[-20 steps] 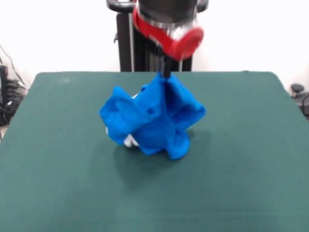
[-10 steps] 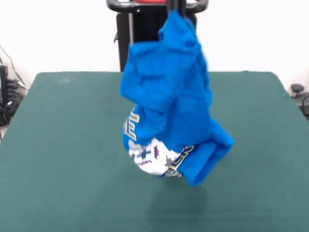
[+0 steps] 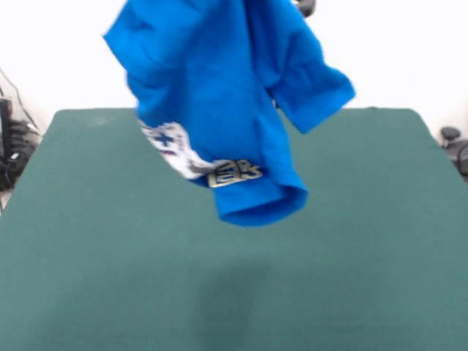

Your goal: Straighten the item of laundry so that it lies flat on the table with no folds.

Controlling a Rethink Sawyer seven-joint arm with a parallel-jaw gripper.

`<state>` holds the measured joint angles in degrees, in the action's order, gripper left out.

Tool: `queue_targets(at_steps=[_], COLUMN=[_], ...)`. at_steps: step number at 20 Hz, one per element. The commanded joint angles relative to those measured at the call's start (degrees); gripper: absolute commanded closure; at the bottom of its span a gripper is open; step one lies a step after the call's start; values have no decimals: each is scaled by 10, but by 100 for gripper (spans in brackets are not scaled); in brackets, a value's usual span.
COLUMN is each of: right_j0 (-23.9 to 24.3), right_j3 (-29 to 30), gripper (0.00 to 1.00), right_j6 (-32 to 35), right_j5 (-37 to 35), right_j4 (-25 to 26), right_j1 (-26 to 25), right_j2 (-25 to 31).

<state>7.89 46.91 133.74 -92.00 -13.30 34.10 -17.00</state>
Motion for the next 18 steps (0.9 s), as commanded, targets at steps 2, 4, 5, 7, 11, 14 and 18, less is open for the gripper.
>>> queue_targets(at_steps=[2, 4, 5, 7, 11, 14, 18], right_j0=[46, 57, 62, 73, 104, 121, 138], right_j3=[167, 206, 222, 255, 320, 349, 382], gripper=[100, 100, 100, 100, 100, 100, 100], right_j6=[-120, -138, -147, -170, -209, -219, -214], right_j5=[84, 121, 135, 185, 281, 330, 385], right_j4=[33, 35, 38, 52, 79, 104, 135], right_j1=[28, 43, 49, 64, 76, 78, 75], right_j2=[52, 58, 60, 62, 78, 92, 114])
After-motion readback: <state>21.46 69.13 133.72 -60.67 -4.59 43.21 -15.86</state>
